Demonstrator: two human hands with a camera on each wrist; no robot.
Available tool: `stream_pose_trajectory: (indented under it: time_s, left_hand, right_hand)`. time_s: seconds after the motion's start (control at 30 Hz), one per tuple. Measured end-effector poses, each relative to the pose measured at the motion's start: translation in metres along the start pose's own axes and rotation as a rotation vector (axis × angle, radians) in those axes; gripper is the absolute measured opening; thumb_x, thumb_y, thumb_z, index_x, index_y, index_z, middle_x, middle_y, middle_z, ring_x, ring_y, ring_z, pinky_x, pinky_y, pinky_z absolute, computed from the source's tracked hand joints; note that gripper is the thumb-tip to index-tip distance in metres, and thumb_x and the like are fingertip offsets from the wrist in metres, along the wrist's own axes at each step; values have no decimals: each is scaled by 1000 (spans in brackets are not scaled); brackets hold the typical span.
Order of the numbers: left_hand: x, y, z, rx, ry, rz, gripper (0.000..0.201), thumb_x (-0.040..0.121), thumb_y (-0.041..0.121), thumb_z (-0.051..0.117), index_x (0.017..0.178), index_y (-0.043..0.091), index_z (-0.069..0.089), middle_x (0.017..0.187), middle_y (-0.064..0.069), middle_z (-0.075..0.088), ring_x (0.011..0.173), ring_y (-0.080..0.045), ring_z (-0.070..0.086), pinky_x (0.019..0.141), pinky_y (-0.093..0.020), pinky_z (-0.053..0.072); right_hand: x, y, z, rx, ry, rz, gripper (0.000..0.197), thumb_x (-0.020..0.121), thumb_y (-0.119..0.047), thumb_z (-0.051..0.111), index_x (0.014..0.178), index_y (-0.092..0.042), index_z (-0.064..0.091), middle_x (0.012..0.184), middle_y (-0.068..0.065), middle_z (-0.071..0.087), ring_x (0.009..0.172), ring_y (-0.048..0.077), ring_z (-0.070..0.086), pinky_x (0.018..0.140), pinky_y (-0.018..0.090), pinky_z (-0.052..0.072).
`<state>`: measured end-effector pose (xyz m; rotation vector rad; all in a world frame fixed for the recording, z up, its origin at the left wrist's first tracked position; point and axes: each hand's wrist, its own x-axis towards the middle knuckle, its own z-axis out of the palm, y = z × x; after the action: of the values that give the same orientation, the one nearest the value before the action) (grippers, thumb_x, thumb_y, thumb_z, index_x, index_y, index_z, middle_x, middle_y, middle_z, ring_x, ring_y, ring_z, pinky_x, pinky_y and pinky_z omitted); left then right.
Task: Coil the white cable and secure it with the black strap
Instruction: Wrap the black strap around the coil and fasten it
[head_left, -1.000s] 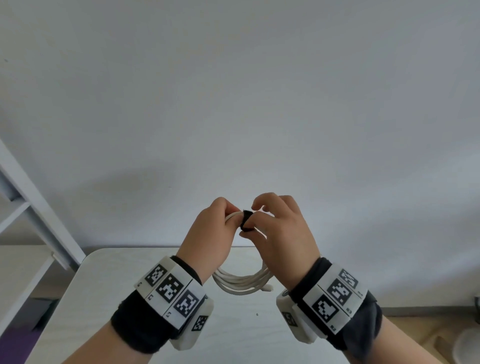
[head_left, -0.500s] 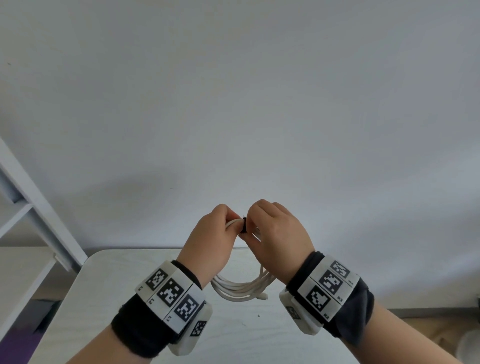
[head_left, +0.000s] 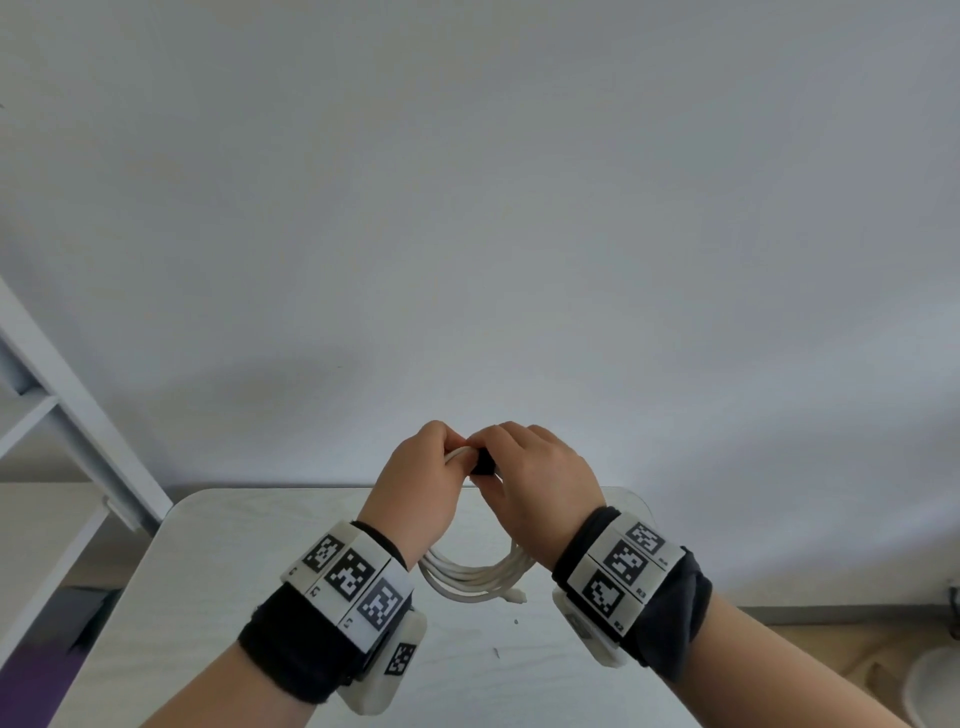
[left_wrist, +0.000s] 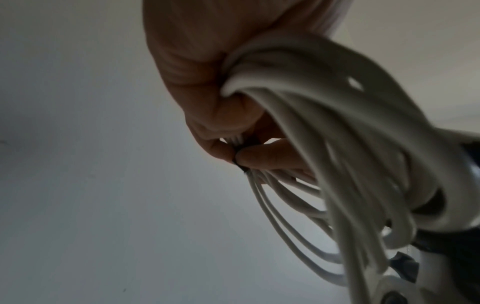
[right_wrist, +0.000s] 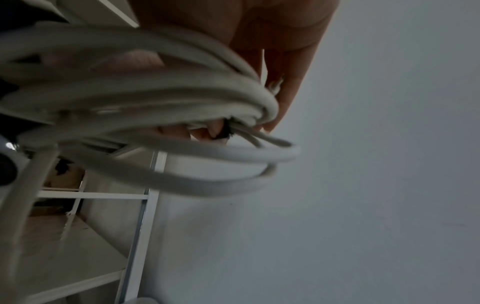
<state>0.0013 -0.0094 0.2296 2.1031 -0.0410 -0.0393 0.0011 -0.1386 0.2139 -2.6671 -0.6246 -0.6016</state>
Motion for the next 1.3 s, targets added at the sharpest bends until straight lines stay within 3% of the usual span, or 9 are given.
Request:
stream_pose_trajectory:
  time_s: [0.13,0.23,0.3,0.43,0.57,0.67,0.87,1.03,1.3]
  left_hand:
    - [2,-8,4,-38,-28,-50,14,93,20,47,86,9,53,60,4,46,48,-9,39,46,-23,29]
    - [3,-12,4,-85,-60,-48,13,94,24,48,87,14,52,61,5,45,50,-9,40,48,-23,30]
    - [3,-13,4,-79,-78,-9,15,95,28,47,92,15,55,68,5,49,50,-9,45,49,-21,35]
    - [1,-18,4,-68,-95,80,15,95,21,47,104,21,59,95,-3,57,60,-12,61,56,-14,51]
    - [-3,-36,7,-64,-142,75,29,91,11,55,114,28,59,101,4,57,78,-9,67,80,-27,55]
    - [-3,-54,9,-47,-111,-23,38,87,20,63,122,28,52,105,8,59,76,-5,67,75,-26,54]
    - [2,-93,14,108,-164,-88,31,83,34,65,113,33,57,98,16,63,75,-2,61,62,-15,43]
    - [7,-135,27,198,-286,-185,35,83,21,66,117,26,59,109,9,66,97,-8,60,81,-21,45]
    - [10,-194,55,272,-341,-315,29,80,8,66,109,15,66,99,-2,67,91,-19,61,82,-31,50]
  right_hand:
    - [1,2,8,-6,-22,-18,25,77,-23,36,80,-14,59,64,1,62,54,24,56,37,37,48]
    - [5,5,6,-19,-44,-27,6,73,-11,53,77,-12,58,60,1,60,50,24,54,36,34,46]
    - [7,7,6,-17,-60,-5,12,67,-3,62,75,-12,58,58,1,60,49,24,54,36,32,45]
    - [11,14,8,32,-111,38,12,73,-6,57,83,-11,60,68,4,65,59,26,57,47,34,48]
    - [10,19,17,69,-211,83,16,83,-9,52,96,-12,60,83,5,67,73,26,59,61,34,47]
    - [8,23,29,95,-264,142,16,85,-13,51,99,-13,59,87,4,67,77,25,60,64,32,45]
    - [-1,31,63,122,-410,243,17,86,-16,48,100,-16,57,91,2,66,79,24,59,68,33,48]
    - [-17,34,108,128,-569,277,17,87,-16,47,101,-17,56,95,3,65,82,24,59,71,34,47]
    - [-41,38,180,135,-767,322,17,85,-15,48,99,-16,57,94,7,65,84,29,59,73,39,50]
